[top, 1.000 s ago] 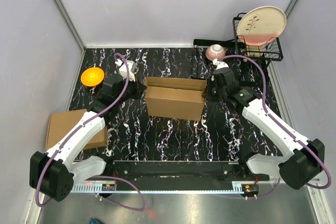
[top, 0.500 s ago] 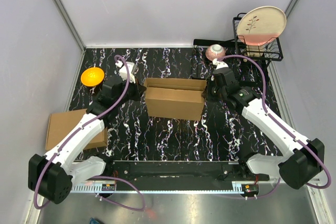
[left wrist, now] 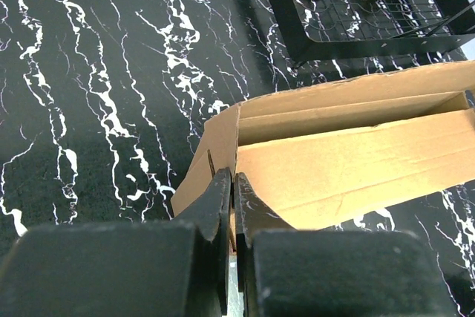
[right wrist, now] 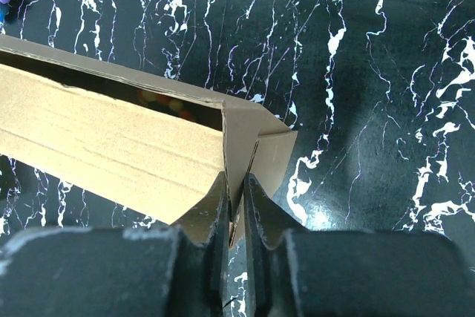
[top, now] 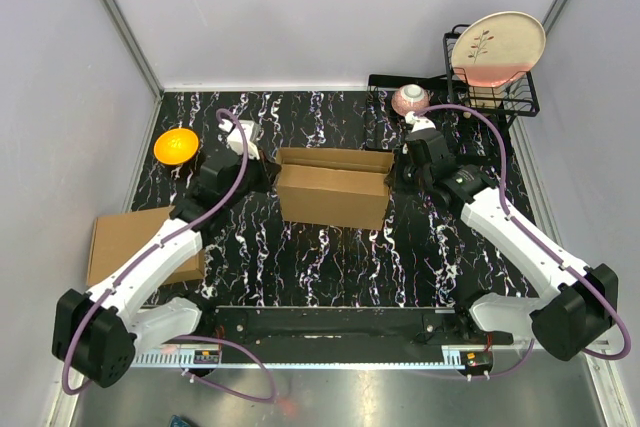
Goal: Fold the paper box
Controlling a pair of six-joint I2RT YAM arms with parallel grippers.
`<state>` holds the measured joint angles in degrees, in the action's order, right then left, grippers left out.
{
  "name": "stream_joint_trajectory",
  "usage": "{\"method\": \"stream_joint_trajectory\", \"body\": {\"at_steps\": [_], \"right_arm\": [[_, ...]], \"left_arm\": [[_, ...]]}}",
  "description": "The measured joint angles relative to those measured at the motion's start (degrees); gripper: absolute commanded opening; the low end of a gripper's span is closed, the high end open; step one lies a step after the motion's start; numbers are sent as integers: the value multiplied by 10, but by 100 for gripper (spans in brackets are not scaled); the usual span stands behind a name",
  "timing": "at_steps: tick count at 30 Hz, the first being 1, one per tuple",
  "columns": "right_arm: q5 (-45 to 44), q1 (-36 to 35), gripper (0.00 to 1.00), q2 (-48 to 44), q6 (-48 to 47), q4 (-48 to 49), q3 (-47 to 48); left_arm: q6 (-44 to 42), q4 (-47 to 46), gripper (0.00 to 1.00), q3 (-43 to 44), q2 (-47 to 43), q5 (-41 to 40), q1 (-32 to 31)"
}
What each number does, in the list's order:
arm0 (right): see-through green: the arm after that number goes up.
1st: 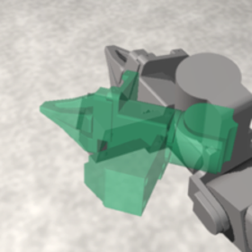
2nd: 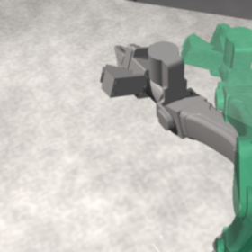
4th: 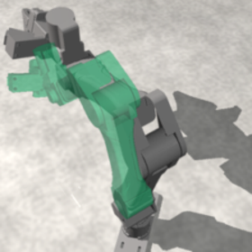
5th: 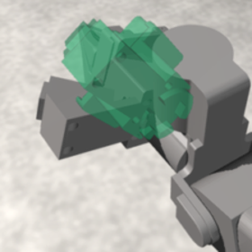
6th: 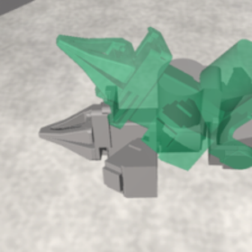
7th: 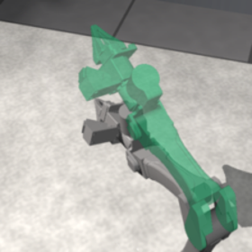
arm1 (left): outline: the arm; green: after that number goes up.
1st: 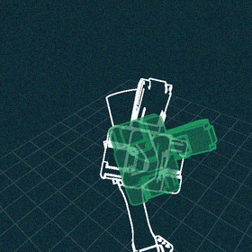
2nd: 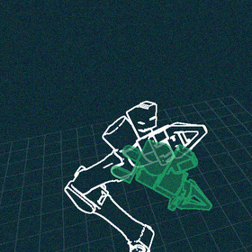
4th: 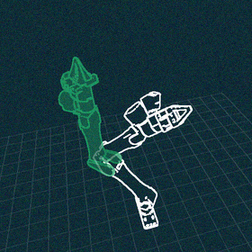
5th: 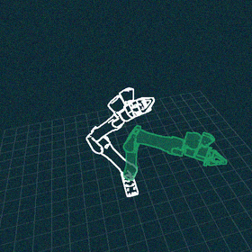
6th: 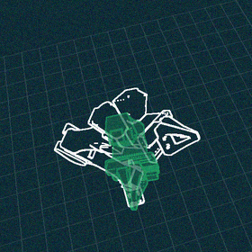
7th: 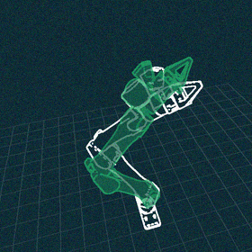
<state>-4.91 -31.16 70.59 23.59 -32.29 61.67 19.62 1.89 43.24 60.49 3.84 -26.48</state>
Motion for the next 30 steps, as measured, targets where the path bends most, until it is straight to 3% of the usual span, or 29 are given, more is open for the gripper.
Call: {"method": "stream_joint_trajectory", "body": {"at_steps": [7,11,19,30], "right_arm": [[-1,0,1,-1,0,0,0],[-1,0,18,-3,0,-2,0],[-4,0,37,-11,7,-18,0],[-17,-2,42,-19,9,-71,16]], "left_arm": [[-9,-30,0,-27,-5,-53,-25],[-14,-33,0,-29,-5,-78,-39],[-19,-31,0,-29,-5,-107,-54],[-25,-29,0,-28,-1,-121,-75]]}}
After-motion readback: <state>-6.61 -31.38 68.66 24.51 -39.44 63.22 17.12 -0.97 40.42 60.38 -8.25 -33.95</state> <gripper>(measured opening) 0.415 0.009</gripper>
